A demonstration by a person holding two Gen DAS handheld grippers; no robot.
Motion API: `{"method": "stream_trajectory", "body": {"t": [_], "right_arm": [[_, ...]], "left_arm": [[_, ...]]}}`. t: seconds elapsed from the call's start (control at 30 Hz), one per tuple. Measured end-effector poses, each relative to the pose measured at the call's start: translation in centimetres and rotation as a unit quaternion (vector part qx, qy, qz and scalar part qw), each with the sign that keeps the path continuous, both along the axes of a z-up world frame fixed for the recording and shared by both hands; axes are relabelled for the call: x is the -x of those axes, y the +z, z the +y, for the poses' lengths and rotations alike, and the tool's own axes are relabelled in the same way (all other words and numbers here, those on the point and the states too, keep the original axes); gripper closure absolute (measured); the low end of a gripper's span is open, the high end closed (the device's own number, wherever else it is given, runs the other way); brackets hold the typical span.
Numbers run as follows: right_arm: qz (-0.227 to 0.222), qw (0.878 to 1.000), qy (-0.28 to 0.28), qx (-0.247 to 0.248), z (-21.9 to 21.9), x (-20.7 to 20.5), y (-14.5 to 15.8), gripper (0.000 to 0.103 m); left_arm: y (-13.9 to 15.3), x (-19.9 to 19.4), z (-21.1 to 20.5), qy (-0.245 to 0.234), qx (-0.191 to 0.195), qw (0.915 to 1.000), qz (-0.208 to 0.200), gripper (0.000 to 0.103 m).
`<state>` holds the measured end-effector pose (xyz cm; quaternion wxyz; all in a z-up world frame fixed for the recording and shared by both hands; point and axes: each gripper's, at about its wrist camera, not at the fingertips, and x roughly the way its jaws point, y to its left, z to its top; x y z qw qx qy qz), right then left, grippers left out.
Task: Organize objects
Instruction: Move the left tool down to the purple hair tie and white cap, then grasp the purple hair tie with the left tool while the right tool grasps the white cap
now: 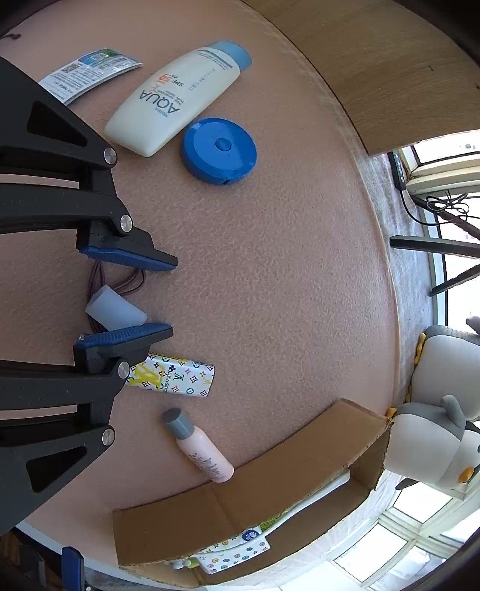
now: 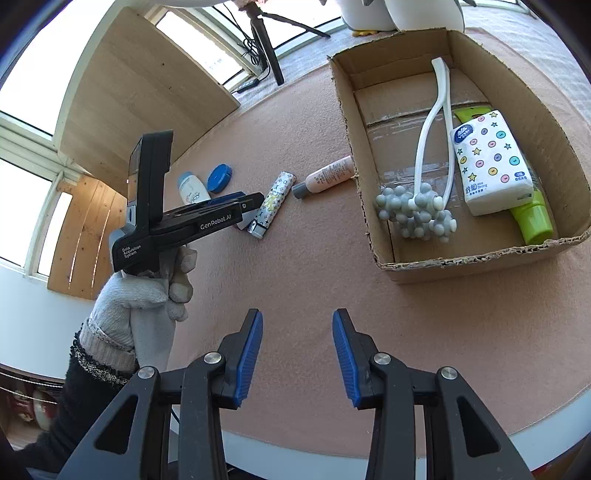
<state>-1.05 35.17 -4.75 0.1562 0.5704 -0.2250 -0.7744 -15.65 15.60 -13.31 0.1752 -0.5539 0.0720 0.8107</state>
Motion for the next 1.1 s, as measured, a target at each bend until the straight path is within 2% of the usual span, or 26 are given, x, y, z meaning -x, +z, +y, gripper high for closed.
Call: {"method": "stream_trajectory", "body": {"t": [0.3, 0.37, 0.43, 0.5, 0.57, 0.7, 0.83, 0.93, 1.1], "right_arm": [[0.001, 1.000, 0.024, -0.011, -2.4, 0.4, 0.0, 0.067], [0.001, 0.999, 0.027, -0.019, -2.7, 0.3, -0.1, 0.067], [-0.001, 0.999, 0.030, -0.021, -2.9, 0.2, -0.2, 0.067], [-0.001, 0.999, 0.032, -0.023, -3.1, 0.1, -0.3, 0.067], [-0.001, 0.999, 0.033, -0.026, -3.3, 0.0, -0.3, 0.067], [-0.003, 0.999, 0.032, -0.027, -3.9, 0.3, -0.7, 0.067], [-0.007, 0.999, 0.037, -0.028, -5.0, 0.7, -1.3, 0.062], [-0.006, 0.998, 0.046, -0.033, -6.1, 1.0, -1.4, 0.062], [0.002, 0.997, 0.055, -0.054, -7.8, 2.2, -1.7, 0.062]], "left_arm": [[0.2, -5.9, -3.1, 0.013, -0.035, 0.9993, -0.003, 0.072], [0.2, -7.1, -3.9, 0.018, -0.066, 0.9975, -0.017, 0.071], [0.4, -8.0, -4.9, 0.023, -0.116, 0.9924, -0.036, 0.071], [0.9, -8.9, -6.4, 0.043, -0.151, 0.9869, -0.035, 0.071], [1.9, -9.9, -7.9, 0.064, -0.164, 0.9842, -0.022, 0.071], [3.2, -11.2, -10.5, 0.089, -0.144, 0.9857, 0.000, 0.071], [2.8, -10.8, -11.7, 0.088, -0.123, 0.9885, 0.001, 0.071], [2.2, -10.2, -11.6, 0.089, -0.124, 0.9883, -0.005, 0.071], [1.5, -9.2, -9.7, 0.066, -0.090, 0.9937, 0.007, 0.071]]}}
